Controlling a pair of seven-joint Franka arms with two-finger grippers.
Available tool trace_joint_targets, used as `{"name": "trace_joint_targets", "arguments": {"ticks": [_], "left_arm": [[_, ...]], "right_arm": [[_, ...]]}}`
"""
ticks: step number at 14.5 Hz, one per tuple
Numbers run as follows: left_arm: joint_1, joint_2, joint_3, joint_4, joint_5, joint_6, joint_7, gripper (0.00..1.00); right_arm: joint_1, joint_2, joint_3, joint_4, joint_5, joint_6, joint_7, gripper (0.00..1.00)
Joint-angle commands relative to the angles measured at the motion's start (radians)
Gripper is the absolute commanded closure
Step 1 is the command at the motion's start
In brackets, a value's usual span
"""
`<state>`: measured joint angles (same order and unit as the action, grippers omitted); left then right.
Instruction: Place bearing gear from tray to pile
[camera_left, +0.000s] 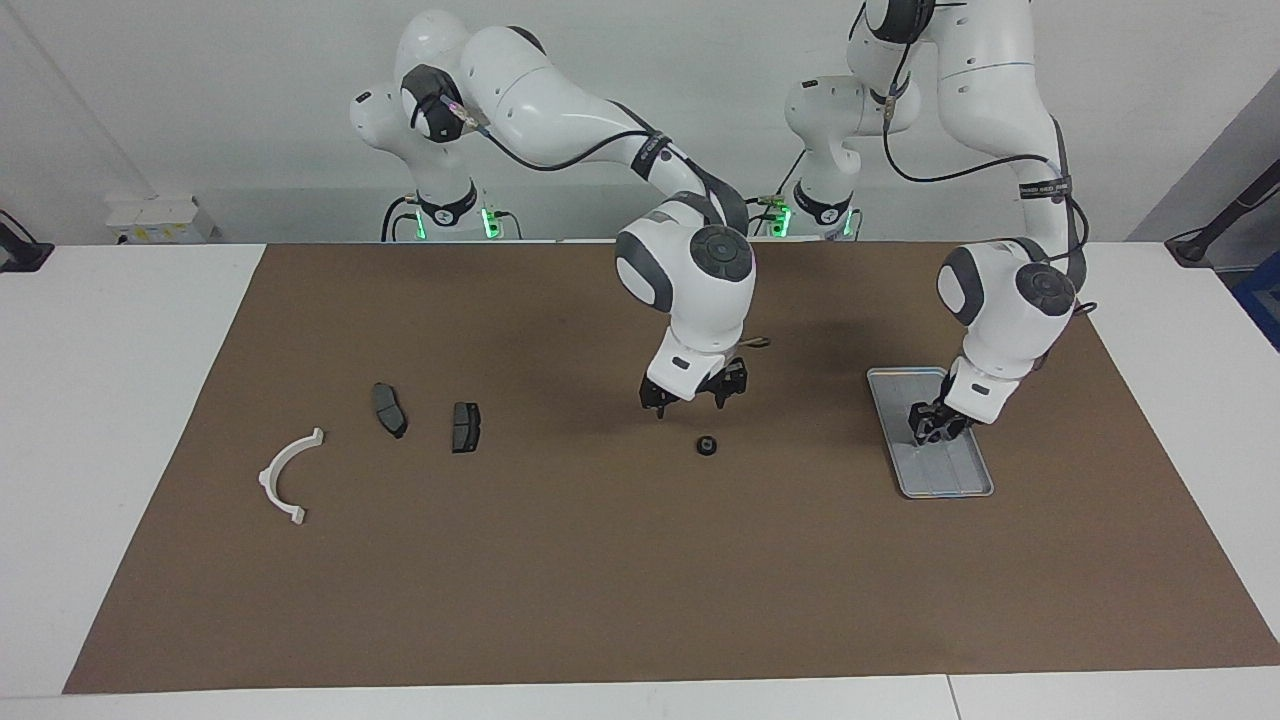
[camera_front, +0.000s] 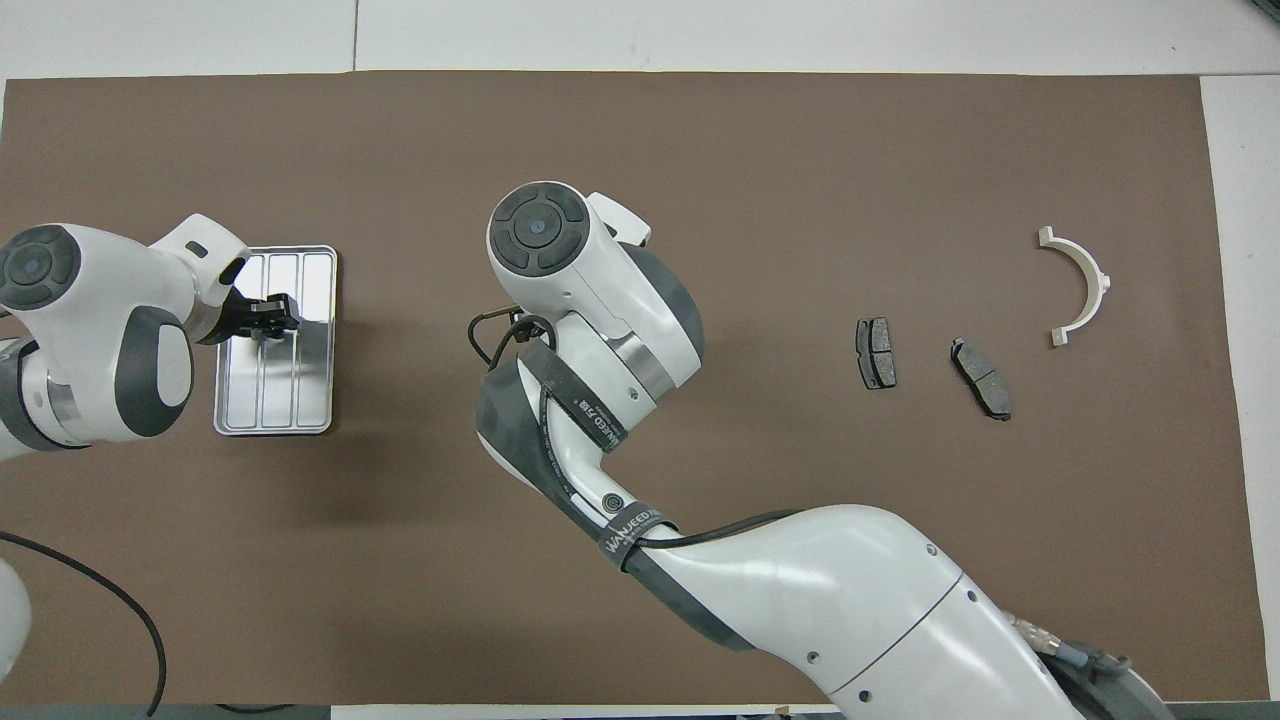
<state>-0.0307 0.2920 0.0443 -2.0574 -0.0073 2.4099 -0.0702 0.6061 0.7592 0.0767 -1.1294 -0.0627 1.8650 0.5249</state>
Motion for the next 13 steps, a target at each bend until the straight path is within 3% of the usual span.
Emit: {"name": "trace_joint_targets", "arguments": {"ticks": [1,2,3,4,5,6,13], "left_arm": [[0.014,-0.008,-0.008,-0.033,0.012,0.04,0.004,0.41],[0.014,-0.008,-0.008,-0.038,0.012,0.043,0.004,0.43],[0.014,-0.008,-0.008,-0.038,0.012,0.044,0.004,0.51],[0.014,-0.008,-0.008,-0.04,0.012,0.043,0.003,0.67],[0.014,-0.008,-0.008,-0.04,0.012,0.043,0.003,0.89],[0.014,-0.008,-0.008,-0.038,0.012,0.04,0.003,1.0],[0.014,-0.02,-0.008,-0.001,0.009,-0.017,-0.01,1.0]], "right_arm": [[-0.006,0.048,0.014,0.045,-0.002,0.029,-0.023,0.0],[-0.003,0.066,0.015,0.068,-0.002,0.031,-0.023,0.0],[0.0,0.086,0.015,0.091,-0.002,0.032,-0.023,0.0],[0.0,0.104,0.015,0.111,-0.002,0.043,-0.022,0.0],[0.001,0.114,0.015,0.115,-0.002,0.058,-0.023,0.0],[0.001,0.115,0.015,0.115,-0.002,0.069,-0.022,0.0],[0.001,0.15,0.017,0.115,-0.002,0.143,-0.022,0.0]]}}
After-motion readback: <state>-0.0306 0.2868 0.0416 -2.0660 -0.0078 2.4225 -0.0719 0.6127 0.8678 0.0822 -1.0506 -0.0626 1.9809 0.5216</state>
